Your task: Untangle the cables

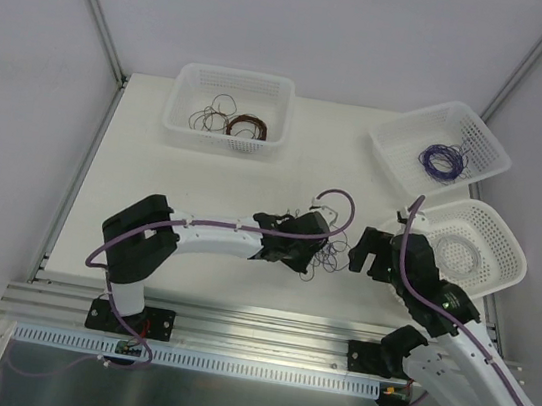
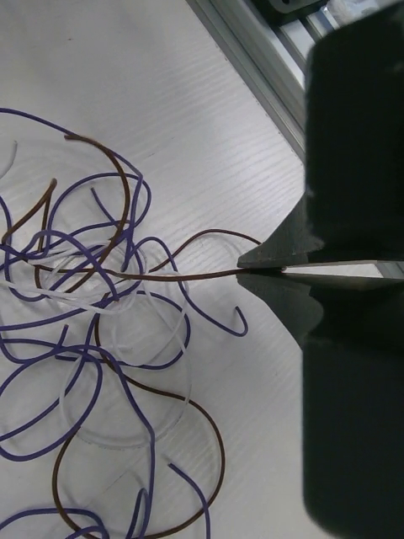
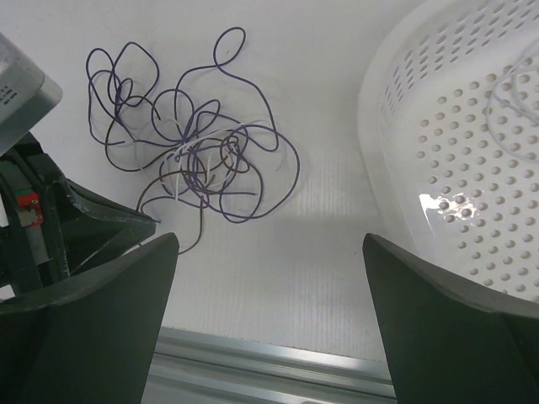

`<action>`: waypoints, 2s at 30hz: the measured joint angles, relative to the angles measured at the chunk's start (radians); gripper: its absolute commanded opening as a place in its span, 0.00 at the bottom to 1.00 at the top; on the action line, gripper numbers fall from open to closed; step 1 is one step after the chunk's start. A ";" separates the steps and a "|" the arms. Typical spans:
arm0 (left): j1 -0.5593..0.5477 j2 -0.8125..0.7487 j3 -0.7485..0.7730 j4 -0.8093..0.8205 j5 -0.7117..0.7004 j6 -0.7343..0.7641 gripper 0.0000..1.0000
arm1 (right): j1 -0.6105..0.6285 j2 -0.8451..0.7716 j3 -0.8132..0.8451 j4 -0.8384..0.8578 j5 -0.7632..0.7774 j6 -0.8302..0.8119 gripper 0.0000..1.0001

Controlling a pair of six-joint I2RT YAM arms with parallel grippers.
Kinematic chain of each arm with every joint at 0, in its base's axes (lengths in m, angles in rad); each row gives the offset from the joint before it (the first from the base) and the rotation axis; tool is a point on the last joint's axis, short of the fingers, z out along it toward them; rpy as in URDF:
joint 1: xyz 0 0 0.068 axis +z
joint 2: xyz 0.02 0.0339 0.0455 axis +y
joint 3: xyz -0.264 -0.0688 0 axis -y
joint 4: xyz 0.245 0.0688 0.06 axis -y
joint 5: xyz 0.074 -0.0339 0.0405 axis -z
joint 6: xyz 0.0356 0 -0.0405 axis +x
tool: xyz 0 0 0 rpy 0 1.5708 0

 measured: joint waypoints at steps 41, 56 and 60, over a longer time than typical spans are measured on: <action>0.000 -0.550 0.000 -0.265 -0.204 0.101 0.00 | 0.125 0.602 -0.148 0.863 -0.555 0.154 0.80; 0.140 -0.758 0.017 -0.298 -0.163 0.111 0.00 | 0.124 0.652 -0.205 0.900 -0.422 0.199 0.03; 0.249 -0.831 0.049 -0.346 -0.148 0.140 0.00 | 0.111 0.610 -0.205 0.845 -0.384 0.187 0.01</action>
